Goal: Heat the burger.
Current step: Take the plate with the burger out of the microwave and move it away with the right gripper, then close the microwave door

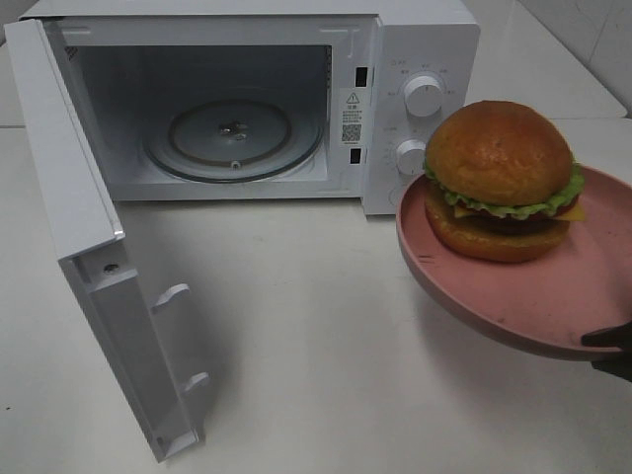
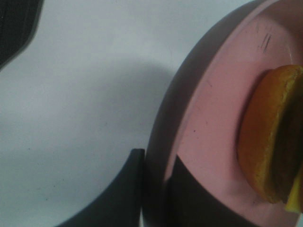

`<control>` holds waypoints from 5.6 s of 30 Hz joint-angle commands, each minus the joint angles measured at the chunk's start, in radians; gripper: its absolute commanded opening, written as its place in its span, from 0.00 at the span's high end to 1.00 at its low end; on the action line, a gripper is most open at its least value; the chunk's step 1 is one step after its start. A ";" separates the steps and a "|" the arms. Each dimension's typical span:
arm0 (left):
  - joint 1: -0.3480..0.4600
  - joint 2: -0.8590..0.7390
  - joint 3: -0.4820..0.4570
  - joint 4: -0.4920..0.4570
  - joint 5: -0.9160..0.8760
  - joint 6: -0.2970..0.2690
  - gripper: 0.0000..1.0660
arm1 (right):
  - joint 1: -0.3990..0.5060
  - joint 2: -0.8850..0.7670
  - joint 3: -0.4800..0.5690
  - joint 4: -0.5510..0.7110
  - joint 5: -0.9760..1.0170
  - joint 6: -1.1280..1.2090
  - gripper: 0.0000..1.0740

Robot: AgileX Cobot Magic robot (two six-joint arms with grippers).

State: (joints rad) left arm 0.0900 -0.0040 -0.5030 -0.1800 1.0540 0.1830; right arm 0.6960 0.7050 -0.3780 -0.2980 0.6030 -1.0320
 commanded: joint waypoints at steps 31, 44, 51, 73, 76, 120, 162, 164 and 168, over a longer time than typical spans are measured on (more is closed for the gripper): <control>0.004 -0.021 0.002 -0.001 -0.011 -0.003 0.08 | -0.006 0.099 -0.009 -0.524 0.346 1.081 0.99; 0.004 -0.021 0.002 -0.001 -0.011 -0.003 0.08 | -0.007 0.371 -0.084 -0.589 0.390 1.517 0.99; 0.004 -0.021 0.002 -0.001 -0.011 -0.003 0.08 | -0.009 0.557 -0.180 -0.590 0.480 1.751 0.97; 0.004 -0.021 0.002 -0.001 -0.011 -0.003 0.08 | -0.181 0.913 -0.260 -0.594 0.372 2.008 0.95; 0.004 -0.021 0.002 -0.001 -0.011 -0.003 0.08 | -0.211 0.962 -0.260 -0.614 0.356 2.051 0.95; 0.004 -0.021 0.002 -0.001 -0.011 -0.003 0.08 | -0.296 0.886 -0.289 -0.433 0.175 1.744 0.43; 0.004 -0.021 0.002 -0.001 -0.011 -0.003 0.08 | -0.299 -0.172 -0.281 0.254 0.411 1.130 0.29; 0.004 -0.021 0.002 -0.001 -0.011 -0.003 0.08 | -0.300 -0.205 -0.274 0.254 0.413 1.130 0.29; 0.004 -0.021 0.002 -0.001 -0.011 -0.003 0.08 | -0.328 -0.347 -0.215 0.248 0.414 1.130 0.29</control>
State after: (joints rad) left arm 0.0900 -0.0040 -0.5030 -0.1800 1.0540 0.1830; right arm 0.3940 0.4260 -0.6270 -0.0440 1.0070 0.1060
